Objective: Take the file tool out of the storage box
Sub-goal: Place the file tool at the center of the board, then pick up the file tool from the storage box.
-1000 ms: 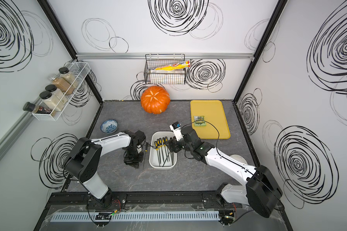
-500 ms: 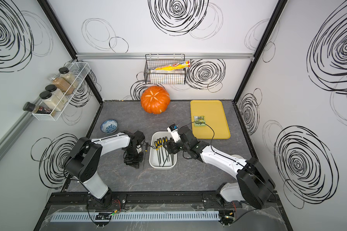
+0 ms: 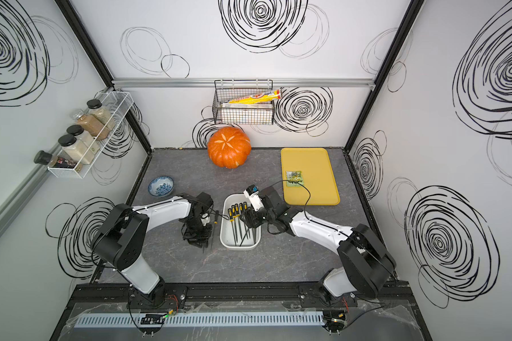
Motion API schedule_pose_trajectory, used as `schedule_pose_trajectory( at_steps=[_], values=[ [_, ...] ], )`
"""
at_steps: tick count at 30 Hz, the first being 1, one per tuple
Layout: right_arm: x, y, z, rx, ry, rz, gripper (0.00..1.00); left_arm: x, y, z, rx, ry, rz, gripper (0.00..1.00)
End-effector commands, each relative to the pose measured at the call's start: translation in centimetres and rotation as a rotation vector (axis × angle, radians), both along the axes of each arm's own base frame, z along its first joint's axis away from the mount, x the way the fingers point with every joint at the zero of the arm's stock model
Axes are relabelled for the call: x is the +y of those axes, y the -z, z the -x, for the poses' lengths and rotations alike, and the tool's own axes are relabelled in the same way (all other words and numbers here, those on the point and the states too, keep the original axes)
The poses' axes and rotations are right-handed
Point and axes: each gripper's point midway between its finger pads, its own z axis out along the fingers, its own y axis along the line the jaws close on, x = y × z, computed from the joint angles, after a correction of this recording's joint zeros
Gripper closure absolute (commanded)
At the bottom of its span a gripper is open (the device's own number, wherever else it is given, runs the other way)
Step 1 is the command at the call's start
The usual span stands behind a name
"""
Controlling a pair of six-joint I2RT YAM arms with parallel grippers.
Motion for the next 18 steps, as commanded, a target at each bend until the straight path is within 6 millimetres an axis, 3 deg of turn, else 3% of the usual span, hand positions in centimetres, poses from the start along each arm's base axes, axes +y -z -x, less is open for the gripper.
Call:
schedule_pose_trajectory(
  at_steps=[1, 6, 12, 14, 15, 18],
  values=[
    [1.2, 0.0, -0.6, -0.009, -0.005, 0.023, 0.44, 0.0, -3.3, -2.3, -0.149, -0.014, 0.017, 0.64],
    [2.2, 1.4, -1.6, 0.011, -0.002, 0.138, 0.55, -1.8, -8.9, -5.3, -0.378, -0.080, 0.154, 0.60],
    [1.2, 3.6, -3.9, 0.024, 0.085, 0.297, 0.63, -4.7, -14.3, -7.5, -0.655, -0.147, 0.451, 0.55],
    [1.0, 4.5, -4.7, 0.030, 0.103, 0.358, 0.67, -6.1, -16.9, -7.7, -0.760, -0.152, 0.626, 0.54],
    [0.8, 5.2, -5.1, 0.034, 0.118, 0.387, 0.67, -6.7, -18.3, -7.7, -0.826, -0.156, 0.712, 0.45],
    [0.4, 6.0, -5.9, 0.034, 0.166, 0.427, 0.69, -7.2, -20.6, -7.4, -0.960, -0.138, 0.868, 0.42]
  ],
)
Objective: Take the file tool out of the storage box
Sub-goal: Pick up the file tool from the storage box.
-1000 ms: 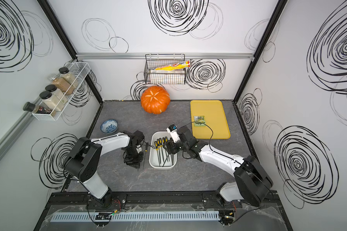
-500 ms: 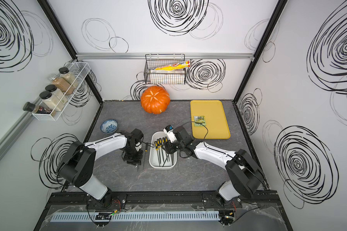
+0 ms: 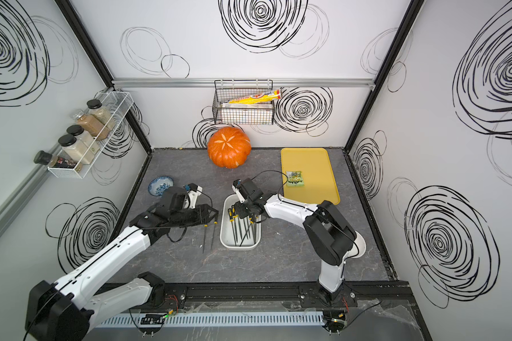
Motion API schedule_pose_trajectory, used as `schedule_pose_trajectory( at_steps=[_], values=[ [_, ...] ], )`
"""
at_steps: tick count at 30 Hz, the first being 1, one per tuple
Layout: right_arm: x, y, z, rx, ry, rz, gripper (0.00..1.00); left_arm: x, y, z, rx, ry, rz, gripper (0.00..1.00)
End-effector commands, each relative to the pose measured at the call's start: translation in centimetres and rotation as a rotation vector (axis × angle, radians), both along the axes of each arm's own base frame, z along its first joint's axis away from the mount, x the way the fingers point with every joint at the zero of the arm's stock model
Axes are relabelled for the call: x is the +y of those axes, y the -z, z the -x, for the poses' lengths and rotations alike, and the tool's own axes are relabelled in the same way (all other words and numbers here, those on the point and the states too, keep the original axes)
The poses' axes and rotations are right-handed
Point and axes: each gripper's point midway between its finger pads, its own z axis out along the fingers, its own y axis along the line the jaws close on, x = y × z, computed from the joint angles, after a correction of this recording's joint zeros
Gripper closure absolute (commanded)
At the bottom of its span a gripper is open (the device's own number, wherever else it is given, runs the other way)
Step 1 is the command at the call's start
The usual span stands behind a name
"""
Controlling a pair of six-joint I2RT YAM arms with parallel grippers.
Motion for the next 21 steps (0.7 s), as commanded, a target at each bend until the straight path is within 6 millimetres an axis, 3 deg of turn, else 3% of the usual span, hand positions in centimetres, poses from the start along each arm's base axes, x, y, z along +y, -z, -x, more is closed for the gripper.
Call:
schedule_pose_trajectory(
  at_steps=[1, 9, 14, 21],
  values=[
    [-2.2, 1.6, -0.4, 0.005, 0.074, 0.131, 0.69, -2.0, -5.4, -1.2, -0.251, 0.053, 0.232, 0.42],
    [-2.1, 1.6, -1.9, -0.013, 0.115, 0.146, 0.70, -2.7, -5.1, 0.9, -0.389, 0.153, 0.343, 0.38],
    [-1.5, 2.5, -2.5, -0.001, 0.115, 0.156, 0.70, -2.7, -4.7, 0.9, -0.382, 0.164, 0.300, 0.37],
    [-2.1, 3.7, -2.9, -0.004, 0.145, 0.201, 0.72, -2.5, -3.9, 0.8, -0.363, 0.151, 0.277, 0.37]
  ],
)
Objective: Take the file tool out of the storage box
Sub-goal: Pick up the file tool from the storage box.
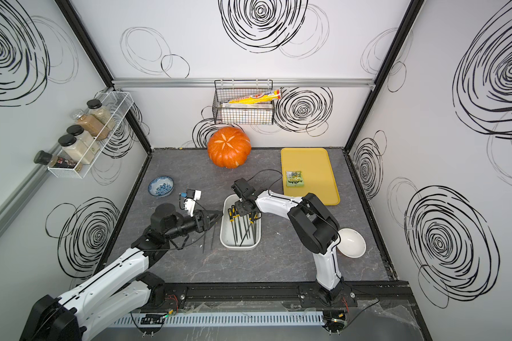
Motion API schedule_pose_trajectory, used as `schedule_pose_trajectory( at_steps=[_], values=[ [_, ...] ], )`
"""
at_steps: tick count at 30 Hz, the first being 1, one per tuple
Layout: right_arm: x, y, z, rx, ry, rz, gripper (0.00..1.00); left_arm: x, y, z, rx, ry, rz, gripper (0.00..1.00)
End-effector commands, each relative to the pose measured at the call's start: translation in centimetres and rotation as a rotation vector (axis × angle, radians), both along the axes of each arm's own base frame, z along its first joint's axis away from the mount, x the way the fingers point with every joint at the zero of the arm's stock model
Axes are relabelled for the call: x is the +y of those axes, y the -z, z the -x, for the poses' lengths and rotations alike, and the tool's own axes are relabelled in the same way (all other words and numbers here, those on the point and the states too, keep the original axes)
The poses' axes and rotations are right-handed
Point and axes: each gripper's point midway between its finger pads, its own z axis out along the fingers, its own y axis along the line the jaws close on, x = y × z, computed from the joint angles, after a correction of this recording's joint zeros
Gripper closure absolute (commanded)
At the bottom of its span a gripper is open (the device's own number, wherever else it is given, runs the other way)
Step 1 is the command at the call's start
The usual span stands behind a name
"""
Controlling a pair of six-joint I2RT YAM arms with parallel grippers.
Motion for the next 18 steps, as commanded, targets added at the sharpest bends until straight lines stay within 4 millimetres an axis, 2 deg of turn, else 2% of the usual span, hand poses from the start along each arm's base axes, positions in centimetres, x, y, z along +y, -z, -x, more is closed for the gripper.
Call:
schedule_pose_trajectory(
  at_steps=[1, 14, 18],
  values=[
    [-0.6, 0.3, -0.4, 0.000, 0.030, 0.031, 0.73, -0.2, -1.7, -0.4, -0.074, 0.014, 0.013, 0.37],
    [0.0, 2.1, 0.4, 0.066, 0.008, 0.050, 0.74, -0.4, -1.5, -0.3, -0.071, 0.012, -0.008, 0.37],
    [0.1, 2.8, 1.1, 0.097, -0.002, 0.069, 0.81, -0.5, -1.4, -0.3, -0.072, 0.010, -0.014, 0.37]
  ],
)
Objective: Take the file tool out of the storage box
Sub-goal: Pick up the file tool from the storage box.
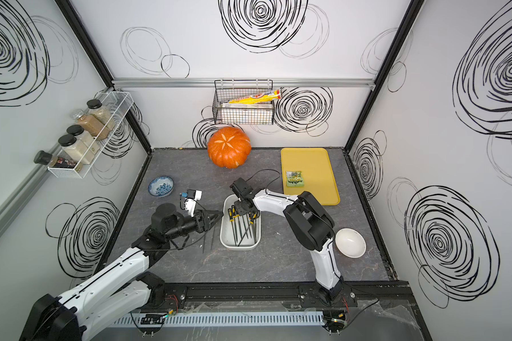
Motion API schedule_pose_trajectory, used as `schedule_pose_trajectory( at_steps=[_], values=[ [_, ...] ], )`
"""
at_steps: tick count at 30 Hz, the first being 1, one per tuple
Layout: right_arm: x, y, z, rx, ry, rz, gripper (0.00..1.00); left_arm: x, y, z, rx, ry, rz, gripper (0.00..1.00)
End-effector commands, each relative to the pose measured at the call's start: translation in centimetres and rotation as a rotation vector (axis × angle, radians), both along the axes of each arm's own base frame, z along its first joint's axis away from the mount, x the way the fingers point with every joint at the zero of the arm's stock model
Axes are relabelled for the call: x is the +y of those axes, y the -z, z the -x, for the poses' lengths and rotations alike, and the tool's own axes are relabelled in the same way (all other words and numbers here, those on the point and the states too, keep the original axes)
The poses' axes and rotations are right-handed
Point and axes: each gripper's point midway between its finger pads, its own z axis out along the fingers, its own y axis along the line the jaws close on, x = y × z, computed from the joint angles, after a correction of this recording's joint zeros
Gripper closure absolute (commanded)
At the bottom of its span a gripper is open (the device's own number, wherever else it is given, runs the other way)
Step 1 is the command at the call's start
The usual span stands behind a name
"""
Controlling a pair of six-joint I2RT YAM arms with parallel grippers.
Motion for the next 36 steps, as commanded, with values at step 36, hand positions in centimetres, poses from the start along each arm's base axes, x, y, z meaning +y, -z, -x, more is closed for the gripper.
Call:
schedule_pose_trajectory(
  at_steps=[36],
  values=[
    [-1.2, 0.3, 0.7, -0.001, 0.030, 0.088, 0.88, -1.0, -1.4, 0.1, -0.052, 0.019, -0.027, 0.36]
  ],
)
